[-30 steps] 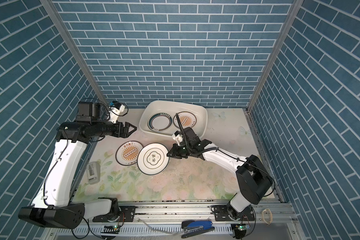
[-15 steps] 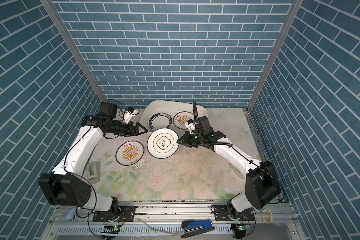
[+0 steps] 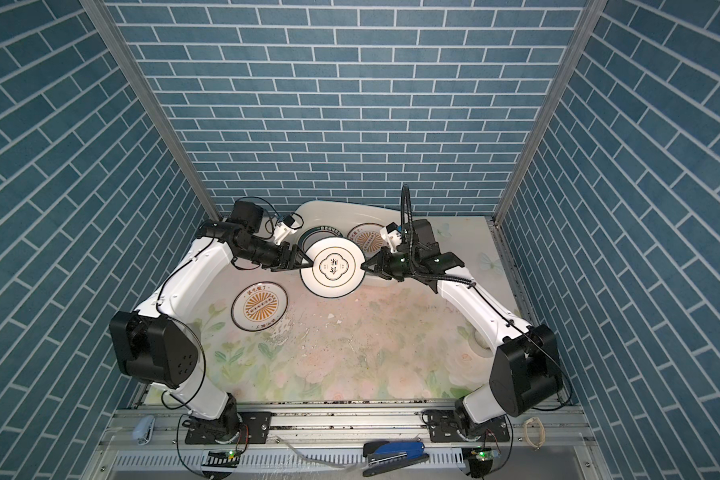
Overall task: Place the plates into the plastic bin on the countertop
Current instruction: 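Close the left gripper on the plate rim while the right gripper holds it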
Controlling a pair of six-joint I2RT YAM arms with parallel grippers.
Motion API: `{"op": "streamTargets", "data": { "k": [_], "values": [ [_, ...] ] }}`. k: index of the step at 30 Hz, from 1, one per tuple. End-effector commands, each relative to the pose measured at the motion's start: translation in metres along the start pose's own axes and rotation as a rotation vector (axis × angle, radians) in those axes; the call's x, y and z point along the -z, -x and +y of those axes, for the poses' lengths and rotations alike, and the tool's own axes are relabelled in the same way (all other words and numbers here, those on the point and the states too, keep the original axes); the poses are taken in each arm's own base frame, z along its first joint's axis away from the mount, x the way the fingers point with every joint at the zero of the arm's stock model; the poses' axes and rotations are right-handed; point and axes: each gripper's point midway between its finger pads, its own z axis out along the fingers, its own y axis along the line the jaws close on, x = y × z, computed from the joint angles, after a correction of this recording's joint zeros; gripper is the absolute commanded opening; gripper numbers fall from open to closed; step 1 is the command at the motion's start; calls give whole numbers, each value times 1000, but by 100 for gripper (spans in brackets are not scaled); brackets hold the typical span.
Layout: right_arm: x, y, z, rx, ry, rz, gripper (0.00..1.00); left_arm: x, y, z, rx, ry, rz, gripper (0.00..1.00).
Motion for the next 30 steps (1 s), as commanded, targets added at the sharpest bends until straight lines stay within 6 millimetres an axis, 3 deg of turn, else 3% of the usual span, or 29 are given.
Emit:
{"op": "streamTargets", "data": {
  "k": [1,8,17,30],
  "values": [
    [7,9,20,59,61,-11,0,0,3,-13,-20,-44,5,62],
    [7,11,14,51,51,-17,0,-1,7,-18,-9,-72,10,37],
    [7,15,12,54,42,-22,0,-2,6,-17,8,-70,11,29],
    [5,16,7,58,29,-23,0,-7,8,-13,35,-74,21,1]
  ]
}}
